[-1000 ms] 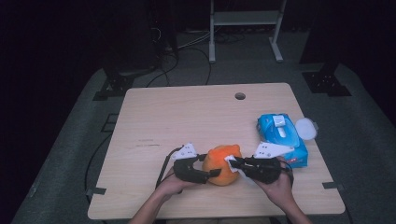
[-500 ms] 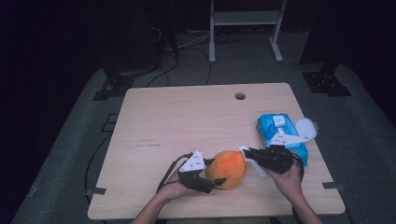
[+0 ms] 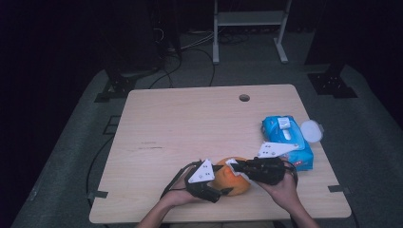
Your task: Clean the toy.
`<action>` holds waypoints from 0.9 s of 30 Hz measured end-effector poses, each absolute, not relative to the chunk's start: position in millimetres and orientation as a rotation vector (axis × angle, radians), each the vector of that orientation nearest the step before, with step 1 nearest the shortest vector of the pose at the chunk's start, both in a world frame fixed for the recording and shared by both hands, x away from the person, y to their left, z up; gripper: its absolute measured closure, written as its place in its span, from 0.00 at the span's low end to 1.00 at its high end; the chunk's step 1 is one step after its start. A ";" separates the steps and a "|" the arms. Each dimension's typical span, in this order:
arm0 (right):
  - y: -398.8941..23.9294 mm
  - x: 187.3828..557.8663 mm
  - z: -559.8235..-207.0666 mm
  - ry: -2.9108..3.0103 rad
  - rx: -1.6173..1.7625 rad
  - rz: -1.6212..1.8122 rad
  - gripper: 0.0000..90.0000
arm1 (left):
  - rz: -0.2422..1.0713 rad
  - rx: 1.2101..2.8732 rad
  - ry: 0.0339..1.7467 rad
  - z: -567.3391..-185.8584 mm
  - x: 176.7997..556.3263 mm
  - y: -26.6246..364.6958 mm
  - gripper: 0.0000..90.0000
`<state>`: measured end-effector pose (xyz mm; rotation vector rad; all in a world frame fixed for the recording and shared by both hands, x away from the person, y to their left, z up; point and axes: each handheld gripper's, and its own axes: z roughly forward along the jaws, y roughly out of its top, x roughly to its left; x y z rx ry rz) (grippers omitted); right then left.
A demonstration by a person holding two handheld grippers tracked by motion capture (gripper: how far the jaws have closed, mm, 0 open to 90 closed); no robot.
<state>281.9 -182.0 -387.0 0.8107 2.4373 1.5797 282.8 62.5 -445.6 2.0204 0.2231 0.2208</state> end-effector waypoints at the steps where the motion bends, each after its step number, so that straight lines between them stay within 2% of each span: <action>1: -184.5 283.7 -388.2 2.434 0.824 1.571 0.92 | 0.211 2.016 0.221 -445.1 283.0 62.9 0.29; 8: -208.6 294.5 -397.0 2.419 0.953 1.530 0.93 | 0.203 2.007 0.197 -445.7 279.9 57.1 0.30; 15: -182.6 281.2 -387.9 2.473 0.808 1.498 0.93 | 0.202 2.021 0.180 -446.9 277.5 56.9 0.30; 27: -230.1 309.3 -409.1 2.410 1.087 1.416 0.92 | 0.172 1.988 0.249 -447.7 287.7 63.0 0.32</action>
